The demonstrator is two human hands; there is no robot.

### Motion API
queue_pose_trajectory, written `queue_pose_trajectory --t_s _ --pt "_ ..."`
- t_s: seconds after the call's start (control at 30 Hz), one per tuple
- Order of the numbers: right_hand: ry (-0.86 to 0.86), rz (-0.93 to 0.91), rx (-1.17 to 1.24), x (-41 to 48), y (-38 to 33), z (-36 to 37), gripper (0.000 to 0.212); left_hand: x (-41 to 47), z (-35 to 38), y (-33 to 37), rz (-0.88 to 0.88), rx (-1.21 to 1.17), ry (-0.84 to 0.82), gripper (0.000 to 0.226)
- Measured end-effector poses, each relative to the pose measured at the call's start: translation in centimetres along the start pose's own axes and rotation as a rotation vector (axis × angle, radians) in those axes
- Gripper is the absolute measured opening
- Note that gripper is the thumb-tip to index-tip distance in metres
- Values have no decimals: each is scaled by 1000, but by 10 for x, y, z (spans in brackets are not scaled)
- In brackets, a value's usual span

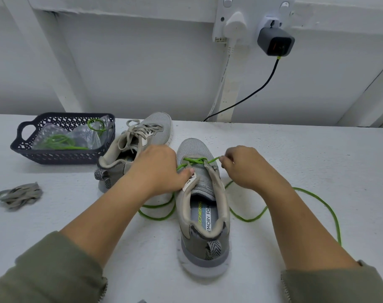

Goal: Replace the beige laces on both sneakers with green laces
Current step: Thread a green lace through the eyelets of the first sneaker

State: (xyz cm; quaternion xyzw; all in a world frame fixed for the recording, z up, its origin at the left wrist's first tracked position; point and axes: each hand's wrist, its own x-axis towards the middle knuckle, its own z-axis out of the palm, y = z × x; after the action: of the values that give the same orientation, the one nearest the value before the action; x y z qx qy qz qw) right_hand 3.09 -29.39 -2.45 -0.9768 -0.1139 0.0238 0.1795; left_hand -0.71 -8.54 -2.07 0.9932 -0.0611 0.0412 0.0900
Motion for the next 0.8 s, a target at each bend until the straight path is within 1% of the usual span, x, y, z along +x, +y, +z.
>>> queue_pose_trajectory --t_s 0.1,0.17,0.23,0.3,0.33,0.37,0.43,0.47,0.5,0.53,0.57,0.6,0.63,0.67,0.7,0.73,0.77,0.8 --pt "33 -65 367 -7 -9 -9 33 7 -3 0 57 -185 70 37" --pt "85 -68 586 -9 -13 -12 36 17 -4 5 104 -332 119 30" --pt "123 -80 700 -10 -17 -15 37 26 -4 17 169 -462 100 23" --pt "141 -105 736 -11 -20 -15 35 32 -1 27 234 -550 74 14" --pt "152 -111 746 -10 -20 -15 35 33 1 29 232 -572 91 12" --pt "161 -107 753 -10 -19 -14 36 36 3 30 194 -583 131 11" --pt "165 -87 751 -11 -15 -13 39 42 9 25 4 -550 222 3" --pt "160 -78 742 -12 -13 -11 40 44 10 21 -94 -501 245 7" --pt "155 -70 729 -13 -12 -9 40 45 11 18 -117 -438 246 17" --pt "152 -63 712 -13 -11 -7 40 45 10 17 -48 -399 241 26" --pt "152 -60 698 -14 -11 -6 40 45 7 19 85 -377 236 29" --pt "152 -61 691 -13 -11 -5 40 44 1 22 236 -383 228 27" --pt "151 -63 688 -13 -12 -5 40 43 -3 25 342 -391 225 20" --pt "151 -63 686 -13 -12 -6 40 44 -4 25 355 -376 230 15" --pt "154 -58 682 -12 -12 -8 41 46 -4 23 288 -335 265 13" --pt "157 -51 680 -12 -11 -9 40 48 -5 19 158 -245 301 15" --pt "155 -46 682 -12 -11 -11 40 50 -4 13 -10 -114 301 17" --pt "150 -46 681 -12 -10 -11 39 50 -3 8 -126 -9 278 21"
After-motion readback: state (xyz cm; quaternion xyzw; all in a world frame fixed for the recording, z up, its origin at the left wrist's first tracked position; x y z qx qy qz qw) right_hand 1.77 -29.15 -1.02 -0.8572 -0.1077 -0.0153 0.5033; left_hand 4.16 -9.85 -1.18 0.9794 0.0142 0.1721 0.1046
